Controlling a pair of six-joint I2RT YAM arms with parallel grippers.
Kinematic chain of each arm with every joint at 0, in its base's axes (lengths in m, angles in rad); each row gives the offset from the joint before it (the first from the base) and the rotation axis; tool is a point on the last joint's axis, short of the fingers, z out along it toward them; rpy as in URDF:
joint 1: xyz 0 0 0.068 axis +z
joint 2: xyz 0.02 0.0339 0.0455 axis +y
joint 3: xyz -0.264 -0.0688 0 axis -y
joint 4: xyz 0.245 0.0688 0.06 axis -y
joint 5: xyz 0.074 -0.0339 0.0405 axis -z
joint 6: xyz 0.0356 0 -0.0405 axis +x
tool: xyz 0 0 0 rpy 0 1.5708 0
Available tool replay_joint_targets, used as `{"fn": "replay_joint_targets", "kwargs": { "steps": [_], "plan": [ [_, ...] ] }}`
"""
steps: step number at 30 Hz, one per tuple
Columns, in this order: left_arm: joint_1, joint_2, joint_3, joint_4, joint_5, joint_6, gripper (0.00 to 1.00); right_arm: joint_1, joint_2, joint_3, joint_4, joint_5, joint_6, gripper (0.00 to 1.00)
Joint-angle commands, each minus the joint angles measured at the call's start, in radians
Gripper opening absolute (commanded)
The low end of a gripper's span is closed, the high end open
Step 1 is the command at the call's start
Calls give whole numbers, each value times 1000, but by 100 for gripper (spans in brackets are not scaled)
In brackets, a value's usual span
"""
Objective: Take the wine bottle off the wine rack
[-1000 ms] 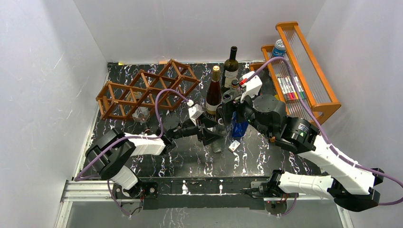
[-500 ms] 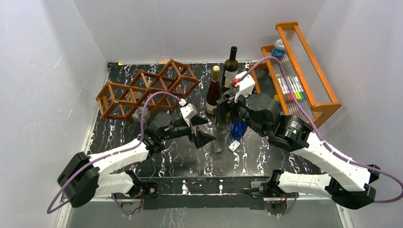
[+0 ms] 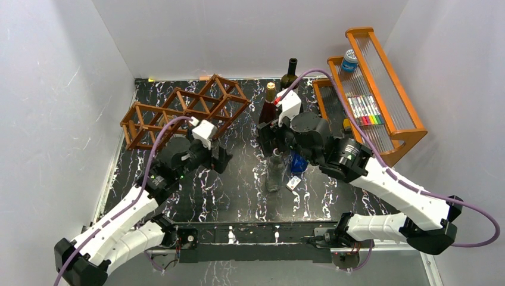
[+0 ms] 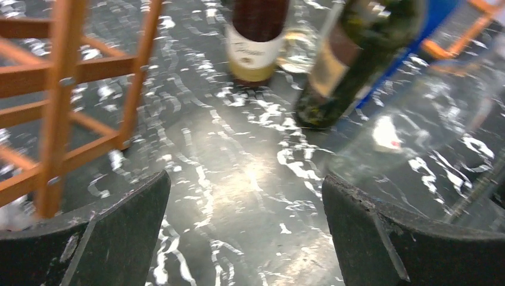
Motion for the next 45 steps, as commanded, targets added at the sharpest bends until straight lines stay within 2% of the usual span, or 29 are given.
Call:
{"fn": "replay_joint_targets", "kwargs": {
  "steps": [1, 8, 12, 17, 21, 25, 29, 32, 37, 39, 41, 44, 45],
  "plan": [
    [93, -11, 112, -183, -138, 18, 98, -1, 24, 66, 76, -21, -27, 98],
    [278, 100, 256, -289, -158, -19, 98, -1, 67, 104, 85, -54, -36, 98],
    [362, 140, 374, -384, -267, -97, 98, -2, 107, 143, 75, -85, -39, 98],
    [421, 171, 478, -470, -451, -109, 98, -1, 180, 191, 21, -115, -52, 98],
    [452, 177, 507, -476, -597, -102, 98, -2, 266, 241, -29, -180, -57, 98],
    [520, 206, 504, -470, -634, -122, 98, 1, 342, 293, -77, -238, -67, 98],
    [701, 215, 479, -432, -481, -178, 98, 20, 395, 333, -115, -250, -88, 98],
    [720, 214, 477, -396, -418, -184, 98, 35, 419, 344, -129, -250, -97, 98],
    [730, 252, 482, -368, -457, -151, 98, 70, 459, 343, -118, -277, -96, 98],
    [731, 276, 479, -350, -419, -129, 98, 87, 480, 347, -110, -280, -89, 98],
    [732, 316, 497, -370, -362, -124, 92, 104, 501, 351, -92, -282, -79, 98],
    [735, 367, 528, -422, -290, -139, 77, 131, 530, 350, -52, -281, -74, 98],
    [736, 375, 527, -425, -273, -141, 75, 138, 540, 348, -39, -277, -72, 98]
  ]
}}
